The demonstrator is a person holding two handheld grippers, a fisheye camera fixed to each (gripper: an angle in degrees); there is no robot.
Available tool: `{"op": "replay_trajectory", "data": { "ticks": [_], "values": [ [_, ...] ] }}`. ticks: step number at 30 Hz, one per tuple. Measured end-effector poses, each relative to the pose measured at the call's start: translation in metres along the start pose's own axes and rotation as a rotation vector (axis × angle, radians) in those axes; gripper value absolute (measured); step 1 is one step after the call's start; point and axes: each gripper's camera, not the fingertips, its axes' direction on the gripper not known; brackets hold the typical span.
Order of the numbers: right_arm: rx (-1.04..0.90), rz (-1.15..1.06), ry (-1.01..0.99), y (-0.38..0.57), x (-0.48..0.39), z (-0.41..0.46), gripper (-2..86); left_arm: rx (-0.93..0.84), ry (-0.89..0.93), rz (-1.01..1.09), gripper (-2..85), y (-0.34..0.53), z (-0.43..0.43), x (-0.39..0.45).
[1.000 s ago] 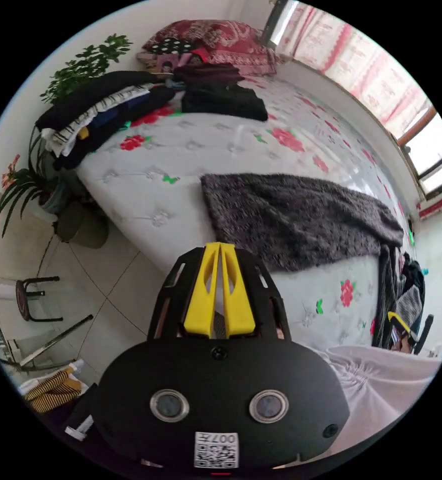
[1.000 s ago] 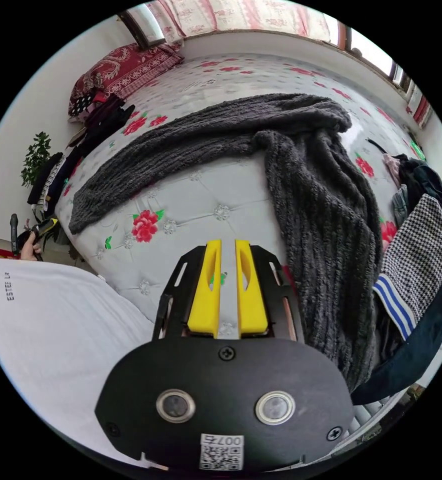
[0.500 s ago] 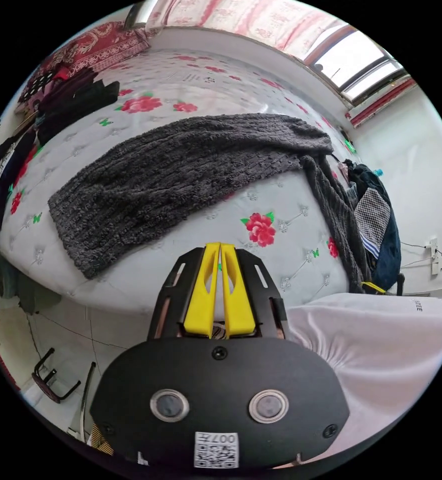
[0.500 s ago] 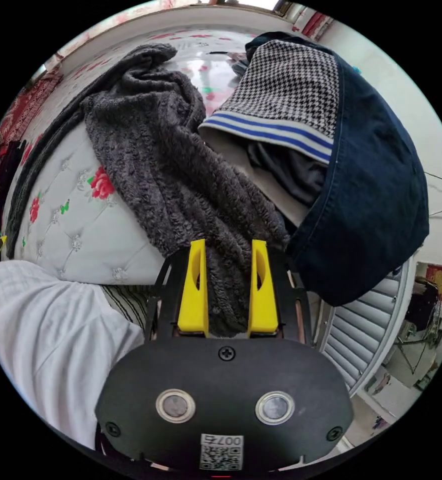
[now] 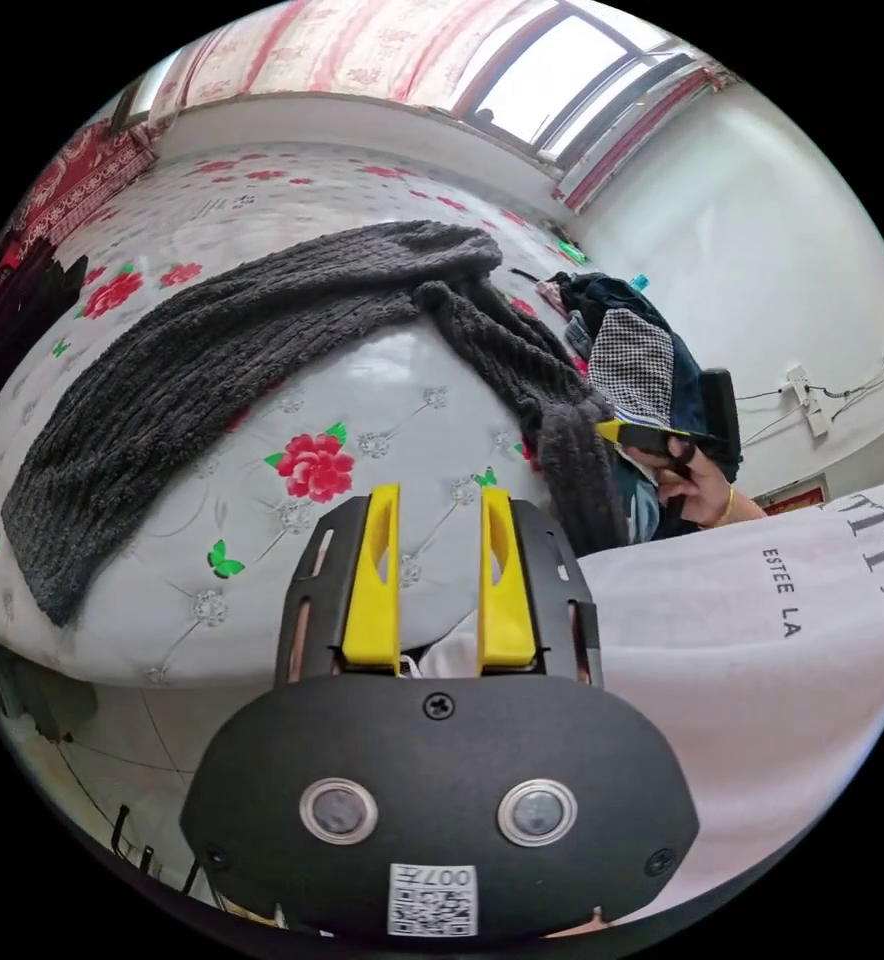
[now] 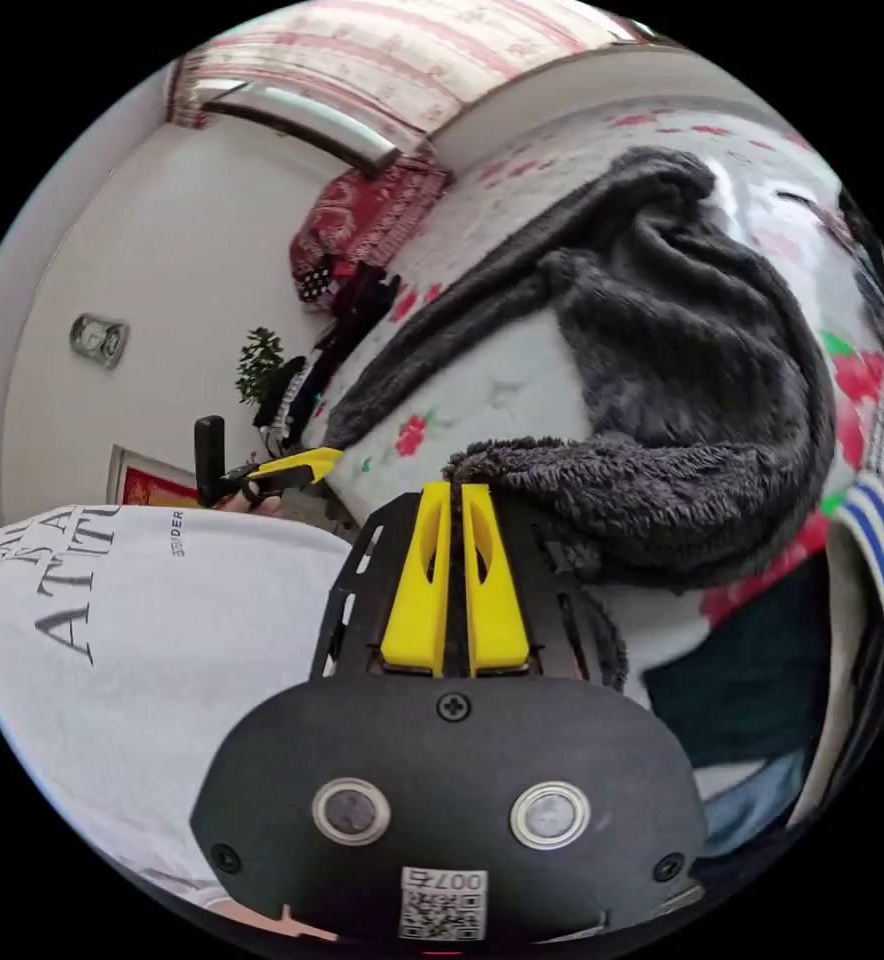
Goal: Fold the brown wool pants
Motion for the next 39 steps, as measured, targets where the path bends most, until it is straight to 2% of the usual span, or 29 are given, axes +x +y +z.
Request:
{"op": "replay_trajectory", "data": {
  "ticks": [3, 6, 7, 8, 11, 14, 16, 18, 21, 24, 28, 32, 36, 39],
  "values": [
    [-0.03, -0.172, -0.21, -0.061, -0.068, 0.025, 0.1, 0.059, 0.017, 0.025, 15.9, 0.014, -0.012, 0.025],
    [-0.136, -0.354, -0.372, -0.077, -0.151, 0.044, 0.7, 0.147, -0.11, -0.027, 16.7, 0.036, -0.032, 0.039],
    [-0.174, -0.412, -0.345, -0.071, -0.178, 0.047, 1.0, 0.184, -0.204, -0.089, 16.0, 0.046, -0.044, 0.038],
    [-0.182, -0.44, -0.325, -0.067, -0.188, 0.045, 1.2, 0.193, -0.298, -0.176, 10.2, 0.058, -0.056, 0.034],
    [-0.185, -0.562, -0.231, -0.049, -0.2, 0.02, 2.5, 0.233, -0.303, -0.235, 5.9, 0.089, -0.086, 0.024],
    [-0.075, -0.446, -0.068, -0.057, -0.141, -0.025, 3.4, 0.194, -0.385, -0.255, 5.1, 0.117, -0.111, 0.024],
    [0.0, -0.266, 0.042, -0.072, -0.081, -0.058, 3.9, 0.171, -0.416, -0.266, 5.0, 0.132, -0.123, 0.022],
    [0.088, 0.005, 0.14, -0.092, 0.01, -0.103, 4.6, 0.175, -0.409, -0.295, 4.9, 0.146, -0.133, 0.017],
    [0.172, 0.265, 0.207, -0.115, 0.102, -0.152, 5.7, 0.183, -0.367, -0.353, 5.0, 0.154, -0.143, 0.005],
    [0.205, 0.417, 0.22, -0.146, 0.163, -0.179, 6.7, 0.198, -0.341, -0.369, 5.0, 0.151, -0.153, -0.008],
    [0.212, 0.538, 0.271, -0.189, 0.214, -0.19, 7.5, 0.259, -0.279, -0.433, 5.1, 0.141, -0.179, -0.042],
    [0.215, 0.659, 0.213, -0.228, 0.262, -0.176, 7.9, 0.307, -0.239, -0.495, 5.1, 0.129, -0.196, -0.078],
    [0.087, 0.664, 0.208, -0.267, 0.278, -0.131, 6.8, 0.289, -0.235, -0.538, 5.1, 0.116, -0.196, -0.104],
    [0.047, 0.696, 0.21, -0.303, 0.279, -0.131, 4.8, 0.289, -0.233, -0.548, 5.0, 0.098, -0.196, -0.121]
  ]
}}
